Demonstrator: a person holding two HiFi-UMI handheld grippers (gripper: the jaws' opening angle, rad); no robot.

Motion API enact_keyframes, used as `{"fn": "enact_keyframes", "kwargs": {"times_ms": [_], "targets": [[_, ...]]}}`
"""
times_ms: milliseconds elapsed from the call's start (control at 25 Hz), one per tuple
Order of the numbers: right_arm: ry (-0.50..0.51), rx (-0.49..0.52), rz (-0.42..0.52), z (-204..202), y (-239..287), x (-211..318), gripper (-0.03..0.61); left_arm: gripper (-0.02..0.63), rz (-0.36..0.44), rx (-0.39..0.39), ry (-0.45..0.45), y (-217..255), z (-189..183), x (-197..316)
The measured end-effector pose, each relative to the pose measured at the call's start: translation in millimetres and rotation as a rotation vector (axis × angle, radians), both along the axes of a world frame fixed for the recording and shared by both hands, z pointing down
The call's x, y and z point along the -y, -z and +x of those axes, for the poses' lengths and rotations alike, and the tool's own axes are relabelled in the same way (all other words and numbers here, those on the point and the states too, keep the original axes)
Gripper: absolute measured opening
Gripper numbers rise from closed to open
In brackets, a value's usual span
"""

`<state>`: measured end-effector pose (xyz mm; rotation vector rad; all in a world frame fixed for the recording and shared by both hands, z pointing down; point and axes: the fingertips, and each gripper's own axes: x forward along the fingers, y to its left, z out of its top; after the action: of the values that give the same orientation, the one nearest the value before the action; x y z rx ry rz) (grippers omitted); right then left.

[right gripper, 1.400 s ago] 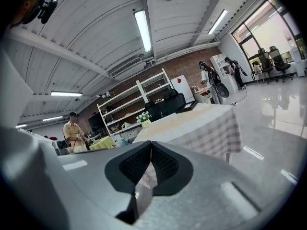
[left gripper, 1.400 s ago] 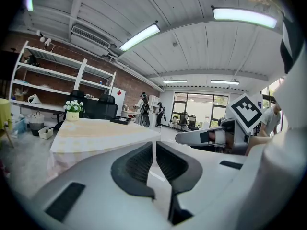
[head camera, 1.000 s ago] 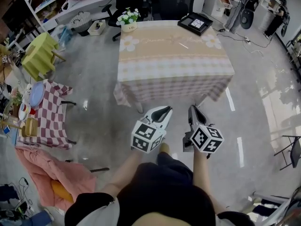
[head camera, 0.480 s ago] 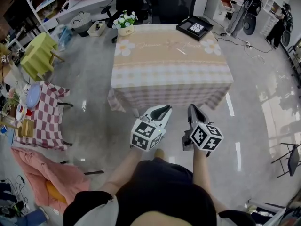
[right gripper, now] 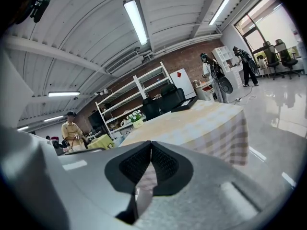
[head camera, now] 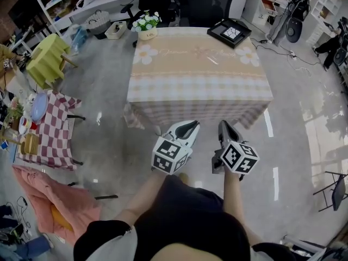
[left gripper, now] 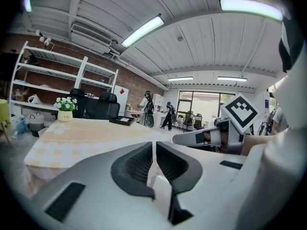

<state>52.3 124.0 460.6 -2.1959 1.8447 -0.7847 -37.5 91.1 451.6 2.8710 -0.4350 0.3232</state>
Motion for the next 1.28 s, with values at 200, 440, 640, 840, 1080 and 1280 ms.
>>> {"fn": "enact_keyframes", "kwargs": {"times_ms": [200, 440, 640, 840, 1080, 1280], "targets": [[-0.007, 0.006, 0.004, 3, -1, -3, 0.005, 0.032, -0.008, 0.002, 0.001, -3, 1, -2], [-0.029, 0.025, 0.001, 4, -5, -13, 0.005, 0.032, -0.004, 0.009, -0.004, -3, -2, -7], [-0.033, 0.039, -0.01, 2, -11, -14, 0.005, 0.032, -0.001, 0.007, 0.005, -1, -6, -2], [-0.03, 0.04, -0.015, 3, -14, -10, 0.005, 0.032, -0.012, 0.009, 0.013, -5, -5, 4], [-0.047, 0.035, -0.001, 14, -10, 5, 0.005, 0.032, -0.004, 0.006, -0.017, -3, 9, 17], [-0.056, 0.034, -0.01, 29, -11, 20, 0.005, 0.032, 0.004, -0.008, -0.032, 4, 27, 33]]}}
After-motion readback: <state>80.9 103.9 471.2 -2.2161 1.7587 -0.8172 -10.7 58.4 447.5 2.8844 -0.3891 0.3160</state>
